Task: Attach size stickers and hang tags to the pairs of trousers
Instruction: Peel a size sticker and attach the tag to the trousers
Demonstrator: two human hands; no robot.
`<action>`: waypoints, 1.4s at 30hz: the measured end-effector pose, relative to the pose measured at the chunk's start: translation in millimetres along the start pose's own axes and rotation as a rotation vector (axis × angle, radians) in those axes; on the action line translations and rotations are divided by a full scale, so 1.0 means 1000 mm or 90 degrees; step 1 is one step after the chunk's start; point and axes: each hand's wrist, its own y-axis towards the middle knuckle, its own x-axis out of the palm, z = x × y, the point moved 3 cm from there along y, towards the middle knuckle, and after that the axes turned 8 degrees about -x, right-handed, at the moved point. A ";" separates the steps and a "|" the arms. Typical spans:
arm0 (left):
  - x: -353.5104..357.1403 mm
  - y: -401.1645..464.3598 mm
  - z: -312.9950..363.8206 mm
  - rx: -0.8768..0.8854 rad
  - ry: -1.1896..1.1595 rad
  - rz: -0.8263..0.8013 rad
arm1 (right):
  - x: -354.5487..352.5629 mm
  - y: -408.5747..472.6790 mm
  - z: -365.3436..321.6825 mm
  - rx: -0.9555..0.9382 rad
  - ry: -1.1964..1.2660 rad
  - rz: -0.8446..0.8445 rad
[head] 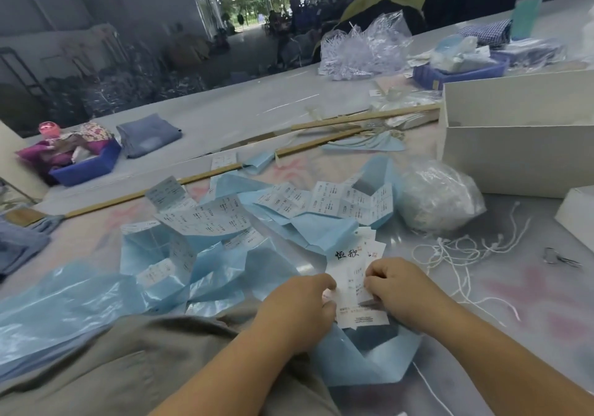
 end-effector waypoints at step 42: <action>-0.016 -0.012 0.039 -0.159 -0.700 -0.088 | -0.031 -0.072 0.019 -0.001 0.011 0.174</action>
